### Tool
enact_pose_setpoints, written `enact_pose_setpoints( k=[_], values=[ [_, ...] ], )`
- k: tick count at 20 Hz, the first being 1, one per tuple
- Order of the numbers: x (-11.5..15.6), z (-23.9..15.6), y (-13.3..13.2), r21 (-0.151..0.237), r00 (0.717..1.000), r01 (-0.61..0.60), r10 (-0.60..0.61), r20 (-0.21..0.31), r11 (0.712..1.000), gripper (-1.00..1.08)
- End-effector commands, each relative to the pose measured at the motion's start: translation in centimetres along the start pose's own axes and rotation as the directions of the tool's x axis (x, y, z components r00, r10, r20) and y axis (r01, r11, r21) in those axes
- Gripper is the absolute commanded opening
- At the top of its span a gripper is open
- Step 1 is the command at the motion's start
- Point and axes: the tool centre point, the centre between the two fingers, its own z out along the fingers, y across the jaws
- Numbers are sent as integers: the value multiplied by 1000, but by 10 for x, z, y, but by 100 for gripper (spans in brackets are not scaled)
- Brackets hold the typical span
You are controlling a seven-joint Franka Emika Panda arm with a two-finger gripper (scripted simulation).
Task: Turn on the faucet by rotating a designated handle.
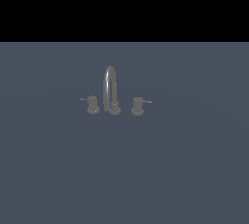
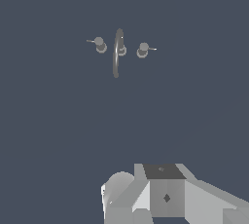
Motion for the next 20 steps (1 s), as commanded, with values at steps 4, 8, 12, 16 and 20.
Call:
enact_pose_setpoints(
  k=[4,8,12,16,20],
  values=[
    [0,1,-1,0,1000,-4,4,0,1000,-100],
    [2,7,-6,-1,1000,-24,24,1,1000,-100],
    [4,16,-14,-2,998,-61,61,2,998,-100],
    [8,30,-26,-4,994,-113,113,4,994,-100],
    [15,49,-42,-7,984,-180,180,7,984,-100]
  ],
)
